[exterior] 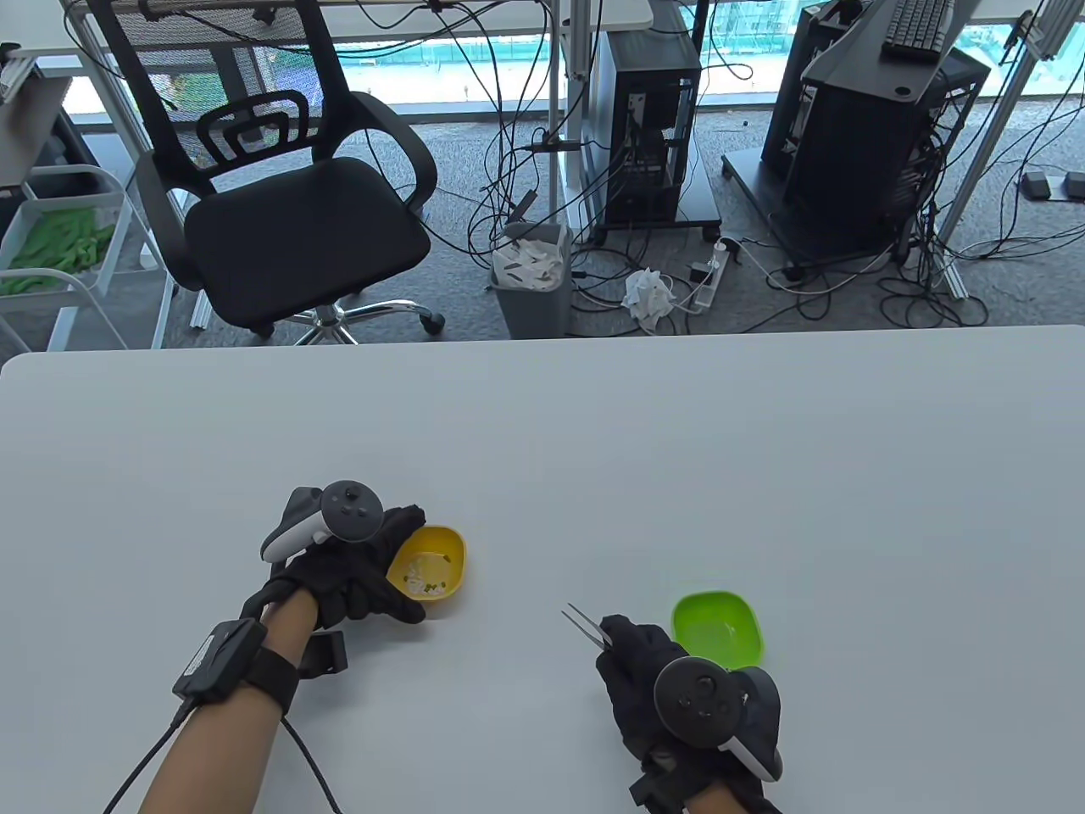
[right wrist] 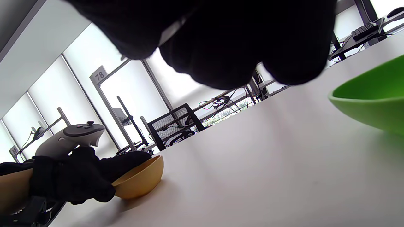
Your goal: Pick mung beans with tweezers into small dish
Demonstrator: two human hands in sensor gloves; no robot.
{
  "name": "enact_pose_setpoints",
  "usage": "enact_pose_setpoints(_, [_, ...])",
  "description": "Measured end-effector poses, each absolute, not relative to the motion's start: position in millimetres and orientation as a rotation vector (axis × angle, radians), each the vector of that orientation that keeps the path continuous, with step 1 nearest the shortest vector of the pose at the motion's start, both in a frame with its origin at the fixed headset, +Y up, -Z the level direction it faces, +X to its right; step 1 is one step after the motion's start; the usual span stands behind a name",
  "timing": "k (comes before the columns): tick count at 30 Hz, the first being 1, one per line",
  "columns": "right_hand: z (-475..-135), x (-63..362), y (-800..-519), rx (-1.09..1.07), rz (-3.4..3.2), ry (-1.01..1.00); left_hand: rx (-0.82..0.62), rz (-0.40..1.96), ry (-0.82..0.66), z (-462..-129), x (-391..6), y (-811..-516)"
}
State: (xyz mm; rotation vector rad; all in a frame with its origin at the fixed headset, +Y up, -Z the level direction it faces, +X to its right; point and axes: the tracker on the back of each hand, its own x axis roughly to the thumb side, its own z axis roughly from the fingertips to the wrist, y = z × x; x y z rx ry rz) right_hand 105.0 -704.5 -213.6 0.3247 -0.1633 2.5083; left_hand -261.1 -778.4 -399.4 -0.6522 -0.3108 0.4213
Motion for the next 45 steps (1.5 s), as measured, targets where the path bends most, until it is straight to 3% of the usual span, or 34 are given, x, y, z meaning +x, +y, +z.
enact_pose_setpoints(10, [-214,104,-705,0.322,2.504,-0.155,-0.486,0.576,-0.332,-372,-259,-778])
enact_pose_setpoints(19, [-208,104,-695,0.320,2.474,-0.221,-0.367,0.679,-0.362,-304,-225,-736])
enact_pose_setpoints(29, [-197,102,-688,0.379,2.447,-0.263,-0.321,0.614,-0.410,-243,-176,-718])
enact_pose_setpoints(36, [-191,96,-684,0.432,2.480,-0.227,-0.256,0.555,-0.415,-232,-164,-717])
enact_pose_setpoints(45, [-194,43,-664,0.606,2.740,-0.174,-0.250,0.535,-0.393,-232,-163,-723])
